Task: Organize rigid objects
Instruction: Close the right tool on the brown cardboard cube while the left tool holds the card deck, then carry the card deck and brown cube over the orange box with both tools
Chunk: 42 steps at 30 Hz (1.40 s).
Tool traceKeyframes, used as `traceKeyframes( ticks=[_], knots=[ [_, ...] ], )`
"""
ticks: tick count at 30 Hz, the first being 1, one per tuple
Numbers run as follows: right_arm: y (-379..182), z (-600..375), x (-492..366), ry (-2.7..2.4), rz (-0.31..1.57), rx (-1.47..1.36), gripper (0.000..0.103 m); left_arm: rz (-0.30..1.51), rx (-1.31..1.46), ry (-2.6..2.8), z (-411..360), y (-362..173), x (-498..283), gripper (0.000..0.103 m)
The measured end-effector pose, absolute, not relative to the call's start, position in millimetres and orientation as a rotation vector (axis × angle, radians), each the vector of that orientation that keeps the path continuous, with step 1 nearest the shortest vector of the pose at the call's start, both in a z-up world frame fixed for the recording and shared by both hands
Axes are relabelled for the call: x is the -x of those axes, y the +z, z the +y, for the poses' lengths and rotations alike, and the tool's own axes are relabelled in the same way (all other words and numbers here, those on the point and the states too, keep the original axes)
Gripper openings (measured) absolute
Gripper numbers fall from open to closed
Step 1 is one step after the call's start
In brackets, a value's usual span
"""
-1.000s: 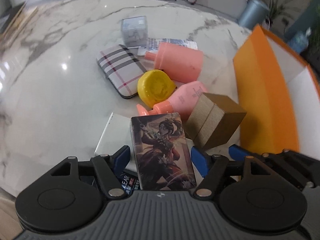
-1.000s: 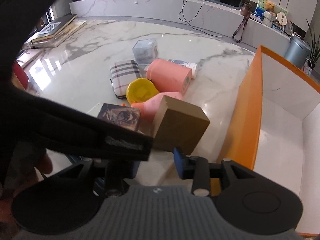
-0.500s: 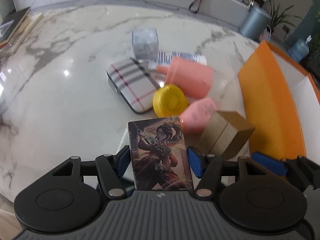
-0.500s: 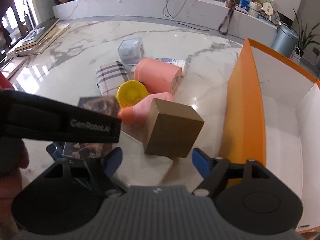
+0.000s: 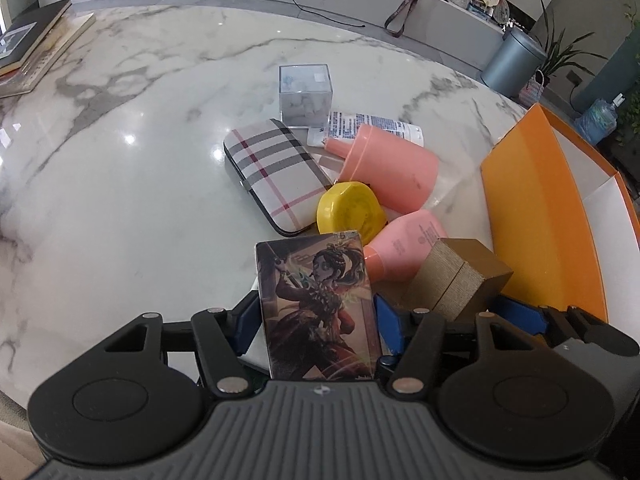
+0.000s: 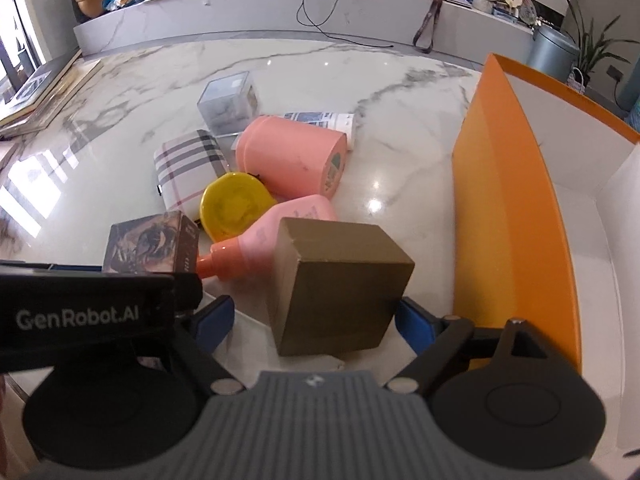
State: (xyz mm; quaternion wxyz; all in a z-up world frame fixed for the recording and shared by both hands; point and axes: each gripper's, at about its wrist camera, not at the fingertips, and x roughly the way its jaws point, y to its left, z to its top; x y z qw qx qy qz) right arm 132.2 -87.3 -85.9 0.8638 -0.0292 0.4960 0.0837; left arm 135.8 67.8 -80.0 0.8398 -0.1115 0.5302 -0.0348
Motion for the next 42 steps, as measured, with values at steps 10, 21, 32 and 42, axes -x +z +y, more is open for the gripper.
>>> traceKeyframes(
  ticks=[10, 21, 32, 42],
  knots=[
    [-84.4, -95.9, -130.3, 0.166, 1.015, 0.084, 0.068, 1.123, 0.259, -0.084, 69.7, -84.0, -137.3, 0.069],
    [-61.3, -95.2, -118.7, 0.196, 0.941, 0.12, 0.065, 1.097, 0.287, -0.075, 74.7, -77.4, -132.7, 0.068],
    [-35.2, -98.2, -106.7, 0.24, 0.89, 0.126, 0.061, 1.047, 0.31, -0.103, 73.5, -53.3, -120.4, 0.068],
    [11.2, -125.8, -91.9, 0.257, 0.781, 0.089, 0.061, 0.962, 0.308, -0.15, 58.8, -7.6, -111.0, 0.068]
  ],
)
